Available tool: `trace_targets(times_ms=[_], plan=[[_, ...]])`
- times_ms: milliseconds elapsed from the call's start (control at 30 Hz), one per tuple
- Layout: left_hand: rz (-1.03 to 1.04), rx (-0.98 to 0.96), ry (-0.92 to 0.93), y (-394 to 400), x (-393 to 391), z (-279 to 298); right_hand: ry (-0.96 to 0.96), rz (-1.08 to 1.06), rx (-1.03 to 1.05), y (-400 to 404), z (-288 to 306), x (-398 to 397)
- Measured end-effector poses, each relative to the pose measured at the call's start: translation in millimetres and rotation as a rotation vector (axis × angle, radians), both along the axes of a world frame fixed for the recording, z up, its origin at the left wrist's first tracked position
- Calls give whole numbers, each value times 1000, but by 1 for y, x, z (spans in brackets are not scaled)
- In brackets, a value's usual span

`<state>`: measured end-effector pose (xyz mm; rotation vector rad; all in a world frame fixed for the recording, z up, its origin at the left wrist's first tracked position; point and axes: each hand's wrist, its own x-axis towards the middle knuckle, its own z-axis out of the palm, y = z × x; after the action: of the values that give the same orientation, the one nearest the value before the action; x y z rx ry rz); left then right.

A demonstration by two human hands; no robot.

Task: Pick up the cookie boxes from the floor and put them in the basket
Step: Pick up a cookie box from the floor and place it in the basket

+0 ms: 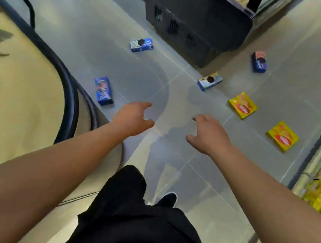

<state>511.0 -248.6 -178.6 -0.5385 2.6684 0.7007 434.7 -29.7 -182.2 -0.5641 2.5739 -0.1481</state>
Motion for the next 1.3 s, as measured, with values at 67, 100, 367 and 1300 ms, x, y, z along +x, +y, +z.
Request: trace_targets(times_ms=[67, 100, 367, 1300], plan=[[95, -3, -8, -18, -20, 0, -11, 82, -6, -24, 0, -35], [155, 1, -10, -32, -33, -1, -10, 137, -2, -42, -1, -57], [364, 53, -42, -134, -122, -28, 3, 333, 13, -162, -16, -187], [1247, 198, -169, -450, -328, -101, -160, 1173, 114, -655, -91, -486]])
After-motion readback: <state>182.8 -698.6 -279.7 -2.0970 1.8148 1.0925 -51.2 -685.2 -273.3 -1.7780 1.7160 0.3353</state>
